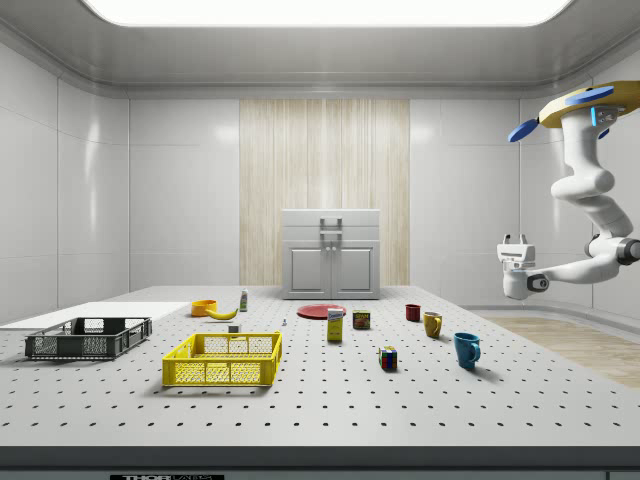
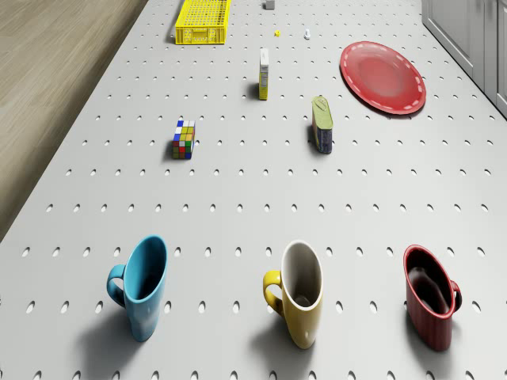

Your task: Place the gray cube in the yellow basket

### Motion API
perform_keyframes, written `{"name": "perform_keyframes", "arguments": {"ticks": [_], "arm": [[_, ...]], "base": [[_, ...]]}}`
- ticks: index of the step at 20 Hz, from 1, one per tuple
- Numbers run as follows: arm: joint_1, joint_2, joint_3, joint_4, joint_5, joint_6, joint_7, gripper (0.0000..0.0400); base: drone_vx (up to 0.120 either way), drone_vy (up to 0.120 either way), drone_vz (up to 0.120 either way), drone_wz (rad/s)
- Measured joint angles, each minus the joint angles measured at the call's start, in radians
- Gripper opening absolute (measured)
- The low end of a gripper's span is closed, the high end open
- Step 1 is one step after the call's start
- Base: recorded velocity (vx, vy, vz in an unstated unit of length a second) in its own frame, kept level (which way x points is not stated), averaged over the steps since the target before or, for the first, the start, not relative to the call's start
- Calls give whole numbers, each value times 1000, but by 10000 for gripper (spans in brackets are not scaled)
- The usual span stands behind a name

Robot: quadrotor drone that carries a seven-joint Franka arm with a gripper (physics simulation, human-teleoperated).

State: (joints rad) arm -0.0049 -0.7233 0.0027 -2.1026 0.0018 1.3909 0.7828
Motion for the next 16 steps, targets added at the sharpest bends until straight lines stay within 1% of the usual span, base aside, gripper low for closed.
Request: {"name": "perform_keyframes", "arguments": {"ticks": [6, 16], "arm": [[-1, 18, 1, 47, 0, -25, 0, 400], [-3, 20, 2, 60, 1, -28, -1, 400]], "base": [[120, 0, 0, 0], [120, 0, 0, 0]]}}
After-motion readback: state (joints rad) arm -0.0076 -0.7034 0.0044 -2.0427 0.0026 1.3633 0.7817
